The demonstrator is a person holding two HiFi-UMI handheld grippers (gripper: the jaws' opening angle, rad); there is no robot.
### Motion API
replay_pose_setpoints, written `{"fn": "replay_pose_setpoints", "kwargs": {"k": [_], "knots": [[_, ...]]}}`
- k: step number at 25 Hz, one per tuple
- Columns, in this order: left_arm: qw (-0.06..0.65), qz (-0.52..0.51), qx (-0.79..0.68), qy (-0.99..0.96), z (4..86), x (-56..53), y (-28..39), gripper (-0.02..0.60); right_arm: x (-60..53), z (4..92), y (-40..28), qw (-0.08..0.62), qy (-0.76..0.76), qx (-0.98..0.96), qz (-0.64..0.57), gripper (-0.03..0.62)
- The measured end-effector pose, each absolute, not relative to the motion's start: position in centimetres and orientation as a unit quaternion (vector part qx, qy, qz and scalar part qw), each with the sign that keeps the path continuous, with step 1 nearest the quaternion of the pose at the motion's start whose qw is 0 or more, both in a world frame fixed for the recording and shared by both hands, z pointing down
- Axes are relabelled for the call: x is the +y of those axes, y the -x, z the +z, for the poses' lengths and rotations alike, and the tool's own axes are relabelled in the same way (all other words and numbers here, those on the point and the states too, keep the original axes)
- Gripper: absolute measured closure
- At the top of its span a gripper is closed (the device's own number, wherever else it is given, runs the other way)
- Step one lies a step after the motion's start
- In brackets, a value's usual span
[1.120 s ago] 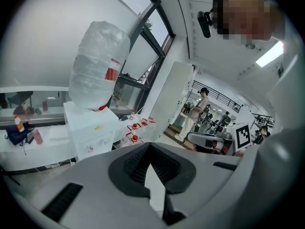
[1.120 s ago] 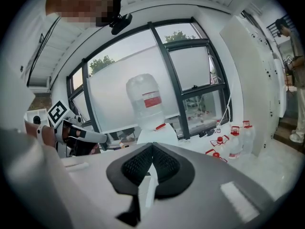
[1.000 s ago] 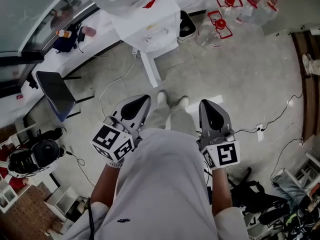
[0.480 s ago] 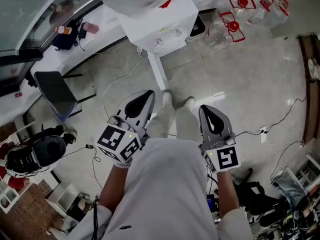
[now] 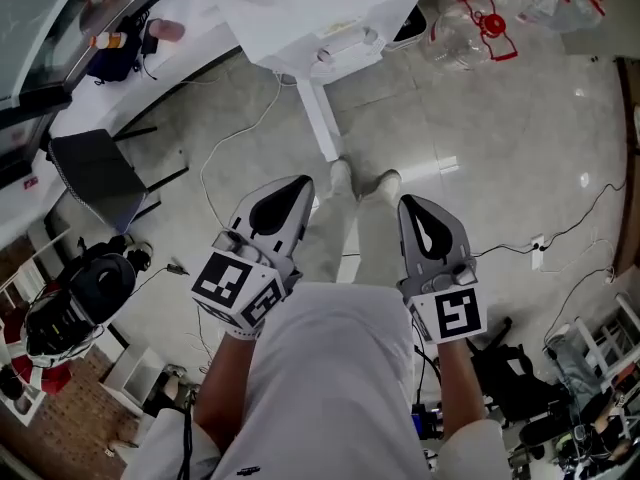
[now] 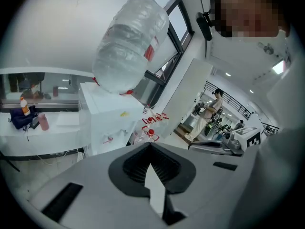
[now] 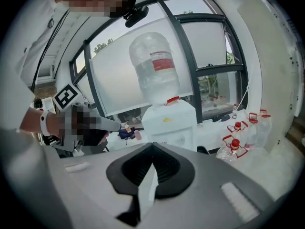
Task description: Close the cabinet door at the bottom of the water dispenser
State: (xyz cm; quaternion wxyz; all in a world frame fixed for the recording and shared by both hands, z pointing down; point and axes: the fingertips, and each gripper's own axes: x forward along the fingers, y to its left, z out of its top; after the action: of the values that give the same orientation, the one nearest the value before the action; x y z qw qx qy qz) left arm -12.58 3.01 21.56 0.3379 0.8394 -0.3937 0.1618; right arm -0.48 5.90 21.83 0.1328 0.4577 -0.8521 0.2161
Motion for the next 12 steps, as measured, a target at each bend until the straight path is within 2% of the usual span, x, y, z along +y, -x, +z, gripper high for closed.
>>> {"fn": "replay_pose_setpoints", "kwargs": {"k": [12], "knots": [[0.333, 0.22, -0.383, -0.833, 30.2, 3.5, 11.9, 0.577, 4.7, 30.9, 2.6, 0.155, -0.44, -0.849, 0.248, 0.583]]}}
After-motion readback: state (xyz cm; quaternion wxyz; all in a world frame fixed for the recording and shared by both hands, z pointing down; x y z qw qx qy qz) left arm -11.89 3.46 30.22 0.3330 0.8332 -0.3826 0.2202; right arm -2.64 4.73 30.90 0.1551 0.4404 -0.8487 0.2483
